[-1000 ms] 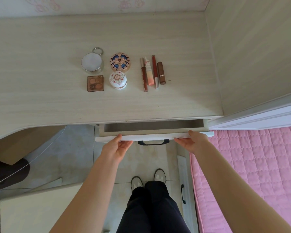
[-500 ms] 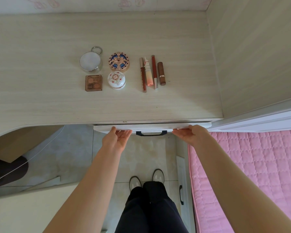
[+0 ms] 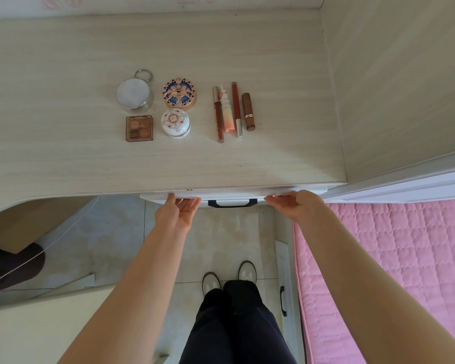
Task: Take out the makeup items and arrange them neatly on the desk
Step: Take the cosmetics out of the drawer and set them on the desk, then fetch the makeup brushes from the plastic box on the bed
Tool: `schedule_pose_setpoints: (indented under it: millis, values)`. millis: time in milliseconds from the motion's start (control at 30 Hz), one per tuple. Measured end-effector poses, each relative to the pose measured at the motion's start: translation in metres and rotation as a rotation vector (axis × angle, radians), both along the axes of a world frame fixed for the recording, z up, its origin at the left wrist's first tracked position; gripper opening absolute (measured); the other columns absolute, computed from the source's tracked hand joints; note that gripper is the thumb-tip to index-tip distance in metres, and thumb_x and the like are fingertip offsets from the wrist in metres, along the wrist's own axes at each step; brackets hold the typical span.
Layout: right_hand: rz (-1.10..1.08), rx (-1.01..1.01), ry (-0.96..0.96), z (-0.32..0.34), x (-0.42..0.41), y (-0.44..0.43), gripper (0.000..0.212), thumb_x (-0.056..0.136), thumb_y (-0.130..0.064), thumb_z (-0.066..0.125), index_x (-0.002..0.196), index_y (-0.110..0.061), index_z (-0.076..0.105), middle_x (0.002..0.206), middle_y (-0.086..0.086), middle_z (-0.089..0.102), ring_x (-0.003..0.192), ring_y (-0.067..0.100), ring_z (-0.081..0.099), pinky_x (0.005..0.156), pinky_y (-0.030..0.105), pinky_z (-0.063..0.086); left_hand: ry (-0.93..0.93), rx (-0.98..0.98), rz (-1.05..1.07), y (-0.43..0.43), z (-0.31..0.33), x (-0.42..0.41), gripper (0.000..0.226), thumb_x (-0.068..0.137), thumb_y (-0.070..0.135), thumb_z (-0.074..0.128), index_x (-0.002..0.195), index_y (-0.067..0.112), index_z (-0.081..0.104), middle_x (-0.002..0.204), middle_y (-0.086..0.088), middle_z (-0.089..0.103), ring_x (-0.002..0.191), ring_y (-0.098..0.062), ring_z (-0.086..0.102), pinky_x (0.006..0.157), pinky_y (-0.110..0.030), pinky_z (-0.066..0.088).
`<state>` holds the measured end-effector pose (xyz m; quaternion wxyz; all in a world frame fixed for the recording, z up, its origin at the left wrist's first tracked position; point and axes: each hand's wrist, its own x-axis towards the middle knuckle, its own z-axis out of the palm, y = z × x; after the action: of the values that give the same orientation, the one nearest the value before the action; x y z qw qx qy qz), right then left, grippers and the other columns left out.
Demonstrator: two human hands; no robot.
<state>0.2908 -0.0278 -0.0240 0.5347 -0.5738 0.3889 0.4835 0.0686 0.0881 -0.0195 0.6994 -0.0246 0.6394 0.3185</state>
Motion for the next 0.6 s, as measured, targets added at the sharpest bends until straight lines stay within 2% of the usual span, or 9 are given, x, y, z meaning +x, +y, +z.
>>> schedule_pose_setpoints:
  millis: [67, 100, 167, 233, 333, 467, 533, 567, 600]
  values:
    - [-0.013, 0.02, -0.004, 0.0, 0.001, 0.001, 0.038, 0.104, -0.007, 0.015, 0.13, 0.002, 0.041, 0.14, 0.025, 0.043, 0.128, 0.046, 0.042, 0.096, 0.06, 0.036, -0.013, -0.002, 0.01, 0.002, -0.002, 0.001, 0.024, 0.103, 0.015, 0.041, 0.1, -0.005, 0.052, 0.097, -0.022, 0.061, 0.11, -0.038, 0.058, 0.089, -0.05, 0.051]
    - [0.002, 0.03, -0.003, -0.001, 0.001, 0.001, 0.037, 0.104, -0.008, 0.014, 0.118, 0.002, 0.047, 0.138, 0.024, 0.045, 0.128, 0.044, 0.044, 0.095, 0.059, 0.037, -0.027, -0.005, 0.018, 0.004, -0.003, 0.001, 0.024, 0.103, 0.015, 0.038, 0.106, -0.006, 0.051, 0.102, -0.023, 0.061, 0.112, -0.039, 0.057, 0.088, -0.049, 0.051]
    - [0.05, 0.043, 0.003, -0.003, 0.003, 0.003, 0.037, 0.102, -0.005, 0.015, 0.094, 0.004, 0.049, 0.129, 0.023, 0.052, 0.124, 0.041, 0.049, 0.081, 0.057, 0.043, -0.049, -0.008, 0.032, 0.007, -0.005, 0.002, 0.027, 0.105, 0.014, 0.034, 0.113, -0.007, 0.049, 0.115, -0.025, 0.058, 0.116, -0.04, 0.055, 0.092, -0.05, 0.049]
    - [0.081, 0.044, 0.003, -0.004, 0.005, 0.005, 0.035, 0.101, -0.003, 0.017, 0.087, 0.002, 0.049, 0.122, 0.022, 0.055, 0.12, 0.041, 0.053, 0.071, 0.056, 0.044, -0.07, -0.02, 0.04, 0.009, -0.004, 0.003, 0.027, 0.105, 0.014, 0.031, 0.115, -0.006, 0.047, 0.12, -0.026, 0.054, 0.119, -0.04, 0.052, 0.095, -0.05, 0.047]
    - [0.062, 0.037, -0.008, -0.007, 0.005, 0.003, 0.032, 0.103, -0.006, 0.018, 0.096, 0.002, 0.049, 0.123, 0.02, 0.054, 0.12, 0.041, 0.053, 0.079, 0.057, 0.043, -0.077, -0.039, 0.037, 0.008, -0.005, 0.002, 0.027, 0.105, 0.014, 0.033, 0.115, -0.005, 0.048, 0.124, -0.024, 0.055, 0.119, -0.039, 0.053, 0.092, -0.047, 0.048]
    - [0.121, 0.036, -0.044, -0.004, 0.003, -0.004, 0.041, 0.103, -0.009, 0.018, 0.14, -0.001, 0.035, 0.134, 0.017, 0.051, 0.127, 0.036, 0.048, 0.095, 0.052, 0.041, -0.026, -0.035, -0.038, 0.002, -0.005, -0.001, 0.027, 0.102, 0.014, 0.044, 0.122, -0.002, 0.05, 0.125, -0.02, 0.058, 0.113, -0.037, 0.059, 0.086, -0.04, 0.051]
    - [0.23, 0.067, -0.096, 0.003, -0.002, -0.007, 0.039, 0.102, -0.008, 0.023, 0.137, 0.001, 0.038, 0.131, 0.015, 0.051, 0.125, 0.031, 0.049, 0.104, 0.044, 0.04, 0.012, -0.017, -0.108, -0.003, -0.003, -0.003, 0.031, 0.101, 0.011, 0.045, 0.128, -0.002, 0.048, 0.125, -0.019, 0.058, 0.112, -0.036, 0.06, 0.09, -0.039, 0.051]
    - [0.317, 0.052, -0.162, 0.002, -0.006, -0.01, 0.034, 0.101, -0.007, 0.029, 0.128, 0.001, 0.046, 0.12, 0.014, 0.054, 0.112, 0.028, 0.056, 0.097, 0.039, 0.046, 0.026, -0.004, -0.153, -0.006, -0.002, -0.004, 0.032, 0.101, 0.01, 0.044, 0.13, -0.001, 0.046, 0.125, -0.019, 0.058, 0.112, -0.035, 0.06, 0.092, -0.039, 0.051]
    - [0.427, 0.015, -0.224, 0.004, -0.011, -0.013, 0.025, 0.098, -0.006, 0.035, 0.112, -0.003, 0.055, 0.104, 0.012, 0.057, 0.091, 0.025, 0.06, 0.081, 0.033, 0.051, 0.046, 0.015, -0.207, -0.009, 0.0, -0.004, 0.032, 0.1, 0.01, 0.044, 0.131, 0.0, 0.046, 0.124, -0.018, 0.059, 0.111, -0.034, 0.06, 0.092, -0.038, 0.051]
